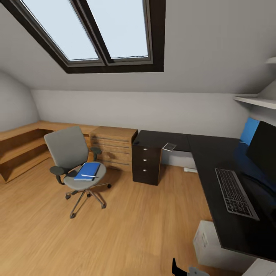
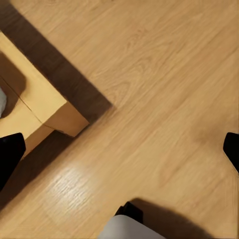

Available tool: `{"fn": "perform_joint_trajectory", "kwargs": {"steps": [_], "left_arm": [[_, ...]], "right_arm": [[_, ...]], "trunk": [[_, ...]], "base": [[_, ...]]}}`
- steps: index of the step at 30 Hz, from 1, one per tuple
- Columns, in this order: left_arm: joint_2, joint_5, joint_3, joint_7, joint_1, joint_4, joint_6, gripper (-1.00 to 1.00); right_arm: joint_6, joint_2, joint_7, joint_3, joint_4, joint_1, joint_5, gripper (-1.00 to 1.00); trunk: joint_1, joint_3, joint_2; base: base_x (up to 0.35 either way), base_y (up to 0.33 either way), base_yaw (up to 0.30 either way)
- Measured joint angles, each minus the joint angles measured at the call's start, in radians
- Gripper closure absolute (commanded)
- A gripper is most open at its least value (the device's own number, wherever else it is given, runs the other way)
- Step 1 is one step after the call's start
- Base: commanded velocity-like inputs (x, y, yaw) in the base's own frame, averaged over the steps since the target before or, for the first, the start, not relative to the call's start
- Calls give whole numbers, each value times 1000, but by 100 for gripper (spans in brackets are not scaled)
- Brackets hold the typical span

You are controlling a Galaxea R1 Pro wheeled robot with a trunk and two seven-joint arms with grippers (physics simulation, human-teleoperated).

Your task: In the bedroom, organize the workspace by keeping the computer under the desk, ensuring the monitor is on the desk, placing the keyboard on the desk next to the monitor, placing the mouse on the desk next to the keyboard, moving the folder from the swivel chair onto the desk next to the mouse, stacking the notebook on top of the folder with the pen on top of the notebook, and positioning the swivel chair next to the desk.

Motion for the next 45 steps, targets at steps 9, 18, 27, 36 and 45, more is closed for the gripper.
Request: {"fn": "perform_joint_trajectory", "kwargs": {"steps": [9,18,27,36,45], "left_arm": [[0,0,-1,0,0,0,-3,-100],[-1,0,-3,0,0,0,-3,-100],[-2,0,-3,1,0,0,-3,-100],[-2,0,-3,2,0,0,-3,-100],[-2,-1,-3,2,0,0,-4,-100]], "right_arm": [[-1,-1,0,0,0,0,0,-100],[0,-1,0,0,0,0,0,-100],[0,-4,0,-2,0,0,-2,-100],[1,-6,0,-2,0,0,-2,-100],[1,-6,0,-2,0,0,0,-100]], "trunk": [[0,14,0],[0,27,0],[0,32,0],[0,33,0],[-31,58,56]], "base": [[332,2,18],[332,0,49],[332,0,58],[332,0,3],[332,0,0]]}}
